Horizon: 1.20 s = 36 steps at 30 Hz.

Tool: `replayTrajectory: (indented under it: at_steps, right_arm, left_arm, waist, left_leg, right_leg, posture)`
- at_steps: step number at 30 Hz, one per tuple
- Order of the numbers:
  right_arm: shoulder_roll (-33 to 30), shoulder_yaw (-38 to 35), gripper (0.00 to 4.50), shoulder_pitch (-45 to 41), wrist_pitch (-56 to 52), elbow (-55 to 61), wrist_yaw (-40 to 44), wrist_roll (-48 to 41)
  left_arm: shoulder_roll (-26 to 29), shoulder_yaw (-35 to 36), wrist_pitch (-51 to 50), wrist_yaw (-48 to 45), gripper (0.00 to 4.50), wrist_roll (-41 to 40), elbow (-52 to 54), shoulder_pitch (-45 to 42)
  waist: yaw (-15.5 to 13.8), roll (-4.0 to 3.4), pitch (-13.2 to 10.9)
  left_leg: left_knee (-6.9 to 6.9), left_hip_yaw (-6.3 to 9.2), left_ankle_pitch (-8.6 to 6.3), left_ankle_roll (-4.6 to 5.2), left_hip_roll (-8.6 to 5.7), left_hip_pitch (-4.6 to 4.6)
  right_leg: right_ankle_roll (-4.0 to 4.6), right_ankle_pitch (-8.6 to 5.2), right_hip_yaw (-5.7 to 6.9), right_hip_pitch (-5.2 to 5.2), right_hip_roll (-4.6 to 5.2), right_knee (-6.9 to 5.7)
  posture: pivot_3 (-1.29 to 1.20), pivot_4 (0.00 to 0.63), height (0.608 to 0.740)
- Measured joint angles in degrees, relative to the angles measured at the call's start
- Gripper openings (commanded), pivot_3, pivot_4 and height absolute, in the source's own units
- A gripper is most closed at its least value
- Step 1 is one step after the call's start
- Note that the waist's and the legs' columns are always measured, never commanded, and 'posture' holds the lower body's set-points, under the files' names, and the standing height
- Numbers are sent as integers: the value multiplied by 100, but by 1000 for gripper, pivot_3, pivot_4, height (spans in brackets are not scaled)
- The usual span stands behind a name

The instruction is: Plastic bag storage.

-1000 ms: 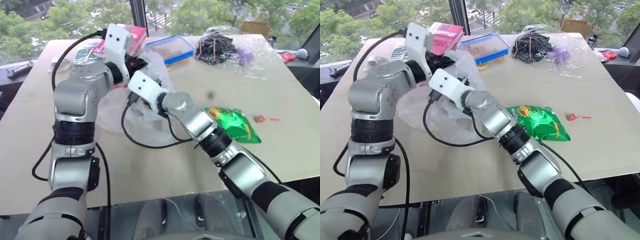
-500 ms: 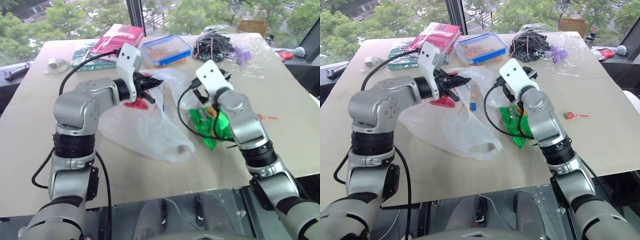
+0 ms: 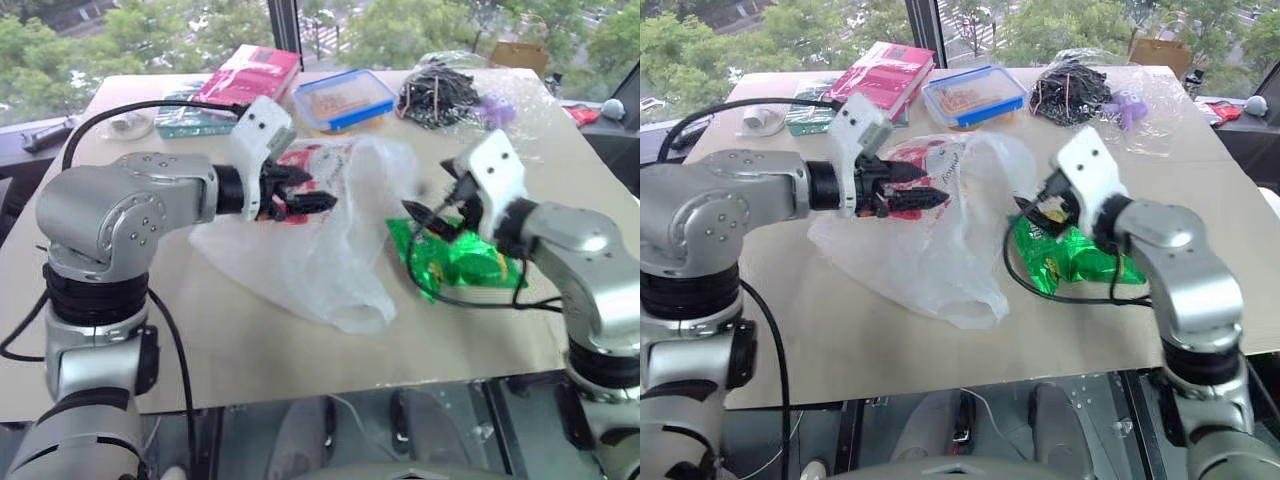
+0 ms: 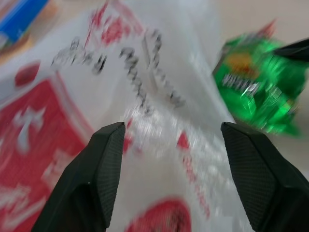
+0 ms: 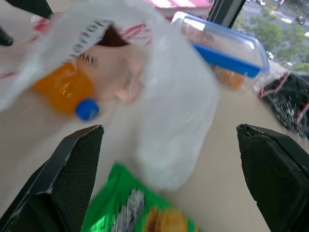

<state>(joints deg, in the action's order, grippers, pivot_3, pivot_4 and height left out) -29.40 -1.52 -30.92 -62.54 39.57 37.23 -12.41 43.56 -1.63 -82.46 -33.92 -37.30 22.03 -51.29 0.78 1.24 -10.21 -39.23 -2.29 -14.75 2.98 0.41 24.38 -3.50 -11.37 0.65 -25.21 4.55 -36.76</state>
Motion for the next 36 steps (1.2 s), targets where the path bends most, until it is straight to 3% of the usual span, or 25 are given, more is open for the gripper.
replayTrajectory:
  at_steps: [3, 9, 12, 15, 19, 21, 23, 26, 29, 31, 36]
  right_arm:
    - [-258, -171, 4500, 470, -106, 453, 237, -459]
    - [-647, -222, 4500, 1153, -89, 777, 379, -952]
    - [-585, 313, 4500, 1057, 214, 592, 197, -826]
    - [-439, 1421, 4500, 736, 815, -105, 105, -415]
    - [160, 2082, 4500, 361, 1393, -1034, 303, -375]
    - [184, 2262, 4500, 259, 1648, -1263, 632, -464]
    - [199, 2275, 4500, 226, 1777, -1372, 777, -546]
    - [312, 2076, 4500, 200, 1799, -1388, 948, -856]
    - [285, 1859, 4500, 222, 1805, -1345, 1058, -1099]
    - [286, 1847, 4500, 229, 1810, -1351, 1083, -1133]
    - [585, 1994, 4500, -22, 1917, -1691, 955, -1005]
  left_arm:
    - [-155, -381, -241, 324, 3350, 115, 395, -25]
    - [-705, -332, -592, 580, 3350, 99, 485, 116]
    - [-650, 18, -331, 357, 3350, 40, 30, 120]
    - [-99, 435, 150, -204, 3350, -27, -724, 173]
    - [1155, 882, 581, -1624, 3350, -350, -1648, 690]
    - [1895, 1040, 969, -2598, 3350, -491, -1755, 1487]
    - [2300, 1265, 1252, -3141, 3350, -520, -1809, 2256]
    - [2482, 1858, 1598, -3504, 3350, -434, -1894, 3480]
    - [2409, 2354, 1958, -3382, 3350, -176, -1662, 4606]
    - [2094, 2357, 2234, -2941, 3350, 64, -1400, 4674]
    - [218, 1615, 2728, -845, 3350, 878, -1810, 3072]
  waist:
    - [-8, 1, 0]
    - [13, 2, 0]
    - [35, 3, 0]
    - [103, 2, 0]
    - [165, 2, -2]
    - [140, 2, -2]
    - [107, 4, -2]
    - [90, 4, -2]
    - [5, 16, -3]
    - [-60, 12, -5]
    - [-198, 21, 9]
  left_leg:
    - [-2, -1, -6, 10, 0, -1]
    - [-10, -2, -1, 2, 0, -3]
    - [-7, -13, -3, 6, 5, -28]
    - [3, -29, -6, 10, 6, -57]
    - [7, -38, 4, -8, 13, -53]
    - [14, -40, -1, -2, 19, -47]
    - [13, -42, -5, 4, 17, -41]
    - [12, -48, -6, 7, 18, -44]
    - [12, -37, -9, 7, 22, -53]
    - [11, -27, -17, 23, 16, -55]
    - [-18, -6, -12, 24, -12, -63]
  right_leg:
    - [-1, 0, -2, 4, 1, 0]
    - [-2, -2, -5, 3, -2, -3]
    - [-1, -2, -14, 13, -12, -7]
    - [-1, -4, -25, 29, -14, -7]
    - [-1, -4, -34, 23, -17, 1]
    - [-11, -11, -32, 22, -2, 6]
    - [-12, -11, -30, 22, 7, 14]
    - [-12, -10, -27, 24, 17, 17]
    - [11, -24, -8, 35, 25, 15]
    - [12, -24, 2, 39, 35, 14]
    - [-7, -6, 8, 71, 33, -3]
  posture:
    - [0, 150, 740]
    - [0, 150, 740]
    - [0, 150, 740]
    - [0, 150, 740]
    - [0, 150, 740]
    - [0, 150, 740]
    - [0, 150, 740]
    - [0, 150, 740]
    - [0, 150, 740]
    - [0, 150, 740]
    - [0, 150, 740]
